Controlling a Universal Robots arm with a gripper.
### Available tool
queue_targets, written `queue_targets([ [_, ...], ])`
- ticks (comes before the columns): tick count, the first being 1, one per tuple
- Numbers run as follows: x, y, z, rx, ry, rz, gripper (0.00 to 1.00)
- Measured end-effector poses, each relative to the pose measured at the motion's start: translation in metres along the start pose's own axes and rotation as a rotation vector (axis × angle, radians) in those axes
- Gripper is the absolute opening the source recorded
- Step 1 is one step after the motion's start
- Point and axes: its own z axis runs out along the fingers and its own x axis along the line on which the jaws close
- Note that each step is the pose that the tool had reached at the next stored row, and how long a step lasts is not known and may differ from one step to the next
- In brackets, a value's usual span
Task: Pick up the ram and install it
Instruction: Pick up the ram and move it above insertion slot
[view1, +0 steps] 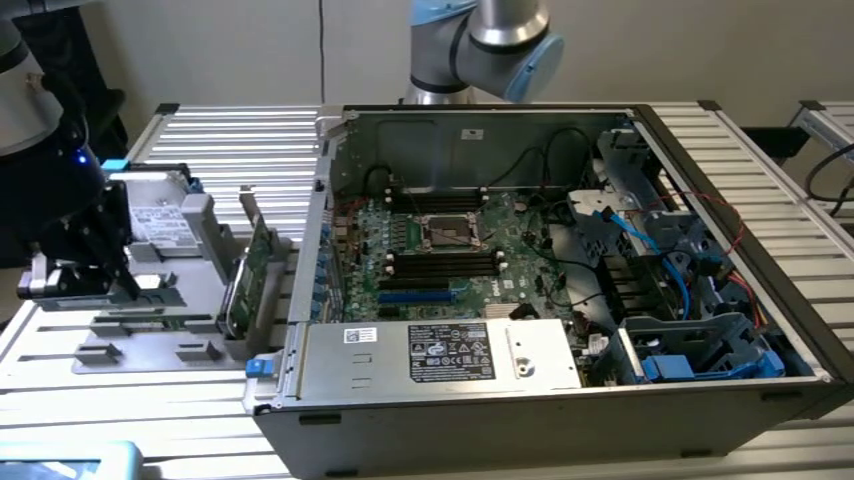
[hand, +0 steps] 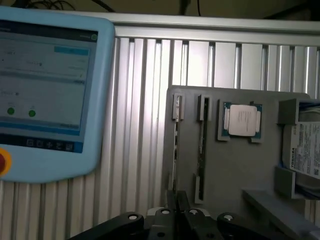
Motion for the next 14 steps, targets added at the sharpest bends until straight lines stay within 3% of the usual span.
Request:
queue_targets([
  [14,0.011,-0.0455,-0.0651,-0.0006,-0.0005,0.000,0.13],
])
